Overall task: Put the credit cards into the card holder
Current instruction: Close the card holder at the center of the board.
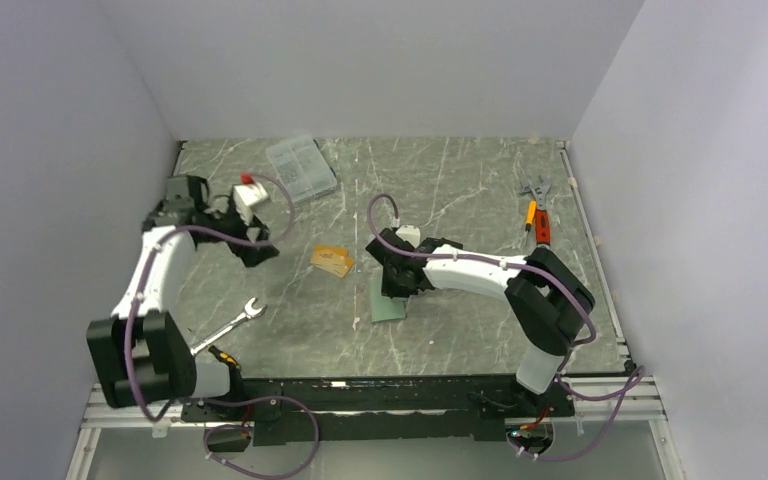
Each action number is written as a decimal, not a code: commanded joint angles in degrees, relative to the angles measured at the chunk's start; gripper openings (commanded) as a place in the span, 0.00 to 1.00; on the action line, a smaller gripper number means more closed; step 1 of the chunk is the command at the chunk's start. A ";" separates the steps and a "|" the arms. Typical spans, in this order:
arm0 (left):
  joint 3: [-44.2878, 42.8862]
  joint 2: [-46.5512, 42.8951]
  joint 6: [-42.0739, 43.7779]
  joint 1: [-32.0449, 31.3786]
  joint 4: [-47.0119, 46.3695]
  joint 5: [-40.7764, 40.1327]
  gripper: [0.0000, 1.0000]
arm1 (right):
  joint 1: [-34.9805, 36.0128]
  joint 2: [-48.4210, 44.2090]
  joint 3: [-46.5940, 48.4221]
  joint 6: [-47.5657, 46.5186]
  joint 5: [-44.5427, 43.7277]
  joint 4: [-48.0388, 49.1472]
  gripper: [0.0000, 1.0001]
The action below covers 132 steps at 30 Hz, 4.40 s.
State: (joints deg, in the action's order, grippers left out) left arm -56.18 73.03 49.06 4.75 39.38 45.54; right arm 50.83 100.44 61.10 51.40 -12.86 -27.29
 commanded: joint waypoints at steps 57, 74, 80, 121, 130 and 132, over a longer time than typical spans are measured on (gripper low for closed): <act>-10.76 -7.70 -11.29 10.98 7.21 2.81 0.99 | 17.94 16.94 -11.10 4.35 9.84 -3.96 0.00; -11.36 -8.30 -10.68 10.81 9.42 5.10 0.99 | 18.72 9.57 -6.86 8.10 2.67 -13.42 0.16; -11.64 -7.60 -9.76 10.87 11.23 3.96 0.99 | 16.91 7.44 -0.99 5.46 -2.78 -15.55 0.44; 9.63 -8.20 -10.11 -47.22 -8.37 -15.18 0.99 | -0.63 -9.82 -0.73 -10.62 10.35 -8.26 0.48; 9.53 5.68 -5.92 -59.85 -16.32 -26.05 0.99 | -4.22 -7.01 -0.82 -12.65 15.39 -7.28 0.35; 8.50 7.96 -5.09 -61.17 -17.21 -27.42 0.99 | -5.12 -7.12 -1.27 -12.72 15.85 -7.31 0.24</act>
State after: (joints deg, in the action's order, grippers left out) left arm -45.98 77.58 40.97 -53.65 26.41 23.46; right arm 46.96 93.08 60.25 39.88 0.54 -35.62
